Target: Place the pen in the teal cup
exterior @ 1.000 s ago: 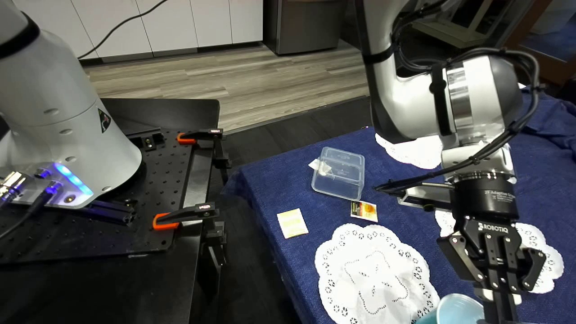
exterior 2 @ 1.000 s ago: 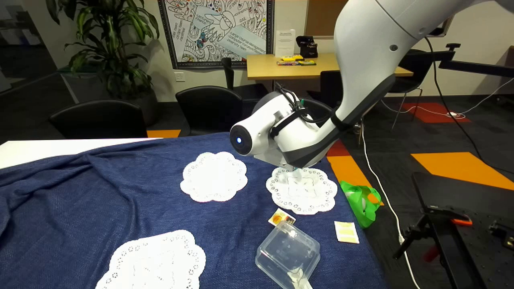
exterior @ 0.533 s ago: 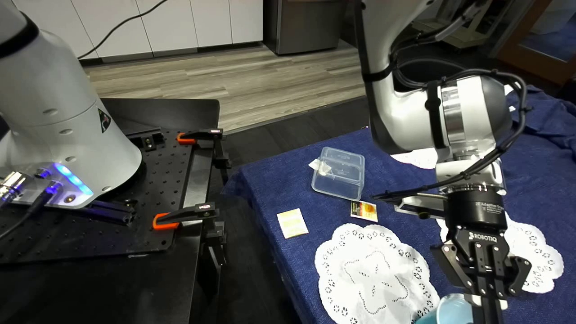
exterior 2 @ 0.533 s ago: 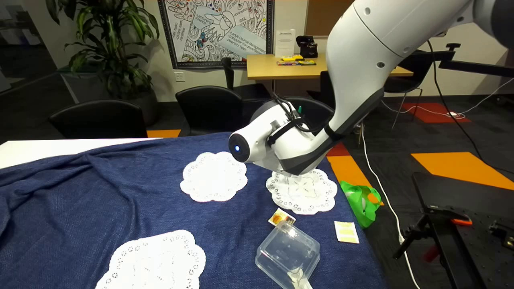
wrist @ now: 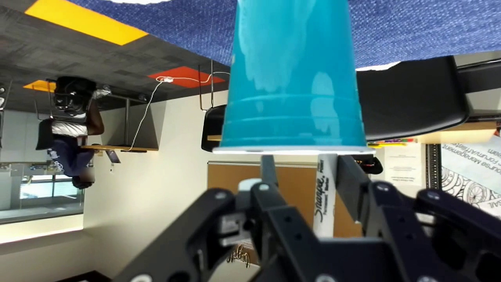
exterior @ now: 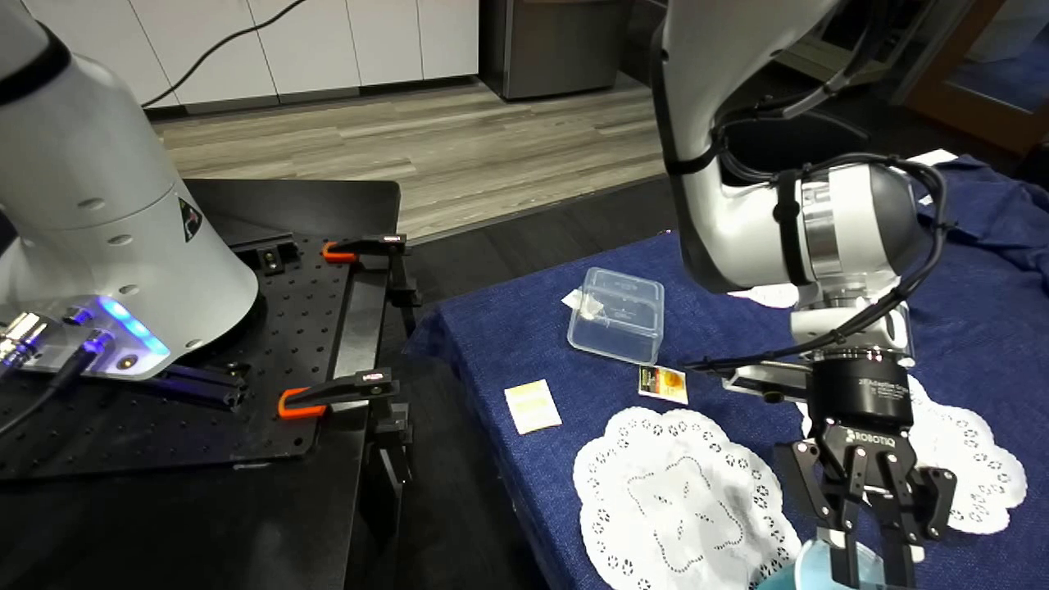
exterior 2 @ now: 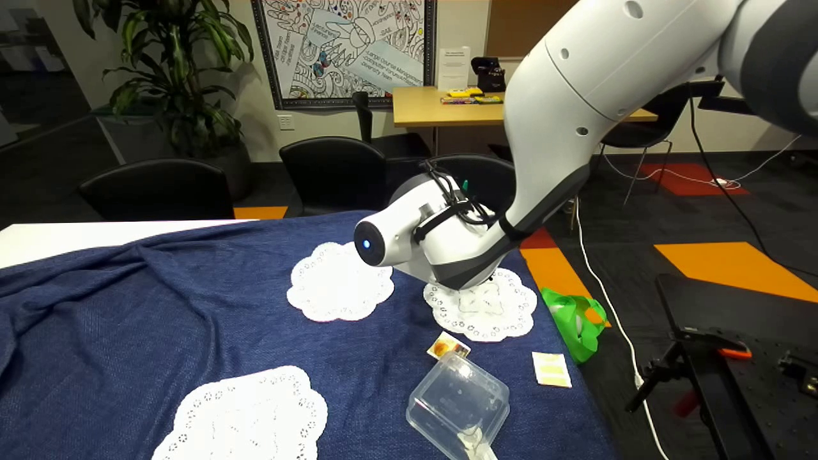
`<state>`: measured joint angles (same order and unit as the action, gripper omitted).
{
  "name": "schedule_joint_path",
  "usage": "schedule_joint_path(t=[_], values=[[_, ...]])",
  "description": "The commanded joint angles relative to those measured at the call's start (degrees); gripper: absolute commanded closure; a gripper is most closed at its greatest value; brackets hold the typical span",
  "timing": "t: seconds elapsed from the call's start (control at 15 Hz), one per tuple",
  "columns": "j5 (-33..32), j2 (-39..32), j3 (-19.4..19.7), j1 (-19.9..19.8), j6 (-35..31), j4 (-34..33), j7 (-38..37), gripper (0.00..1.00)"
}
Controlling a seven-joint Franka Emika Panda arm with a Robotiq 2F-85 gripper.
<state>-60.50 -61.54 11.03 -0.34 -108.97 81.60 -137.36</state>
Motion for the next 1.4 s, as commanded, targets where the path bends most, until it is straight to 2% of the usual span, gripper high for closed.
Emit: schedule_joint_path(t=[0.0, 0.2, 0.27, 0.6, 0.73, 1.0, 1.33], values=[[2.34, -1.69, -0.33, -0.74, 1.08, -3.33, 1.56, 0.24], [3.29, -1.93, -0.07, -0.66, 1.03, -3.51, 1.40, 0.02], [3.43, -1.91, -0.01, -0.67, 0.99, -3.45, 1.27, 0.00], [4.12, -0.96, 0.18, -0.25, 0.77, -1.73, -0.04, 0.00], [4.25, 1.09, 0.41, 0.51, 0.60, 0.84, -1.53, 0.00], [3.49, 8.85, 0.91, 1.97, 0.11, 10.43, -7.19, 0.00], [3.66, 21.92, 0.30, 2.43, 2.36, 23.60, -11.82, 0.00]])
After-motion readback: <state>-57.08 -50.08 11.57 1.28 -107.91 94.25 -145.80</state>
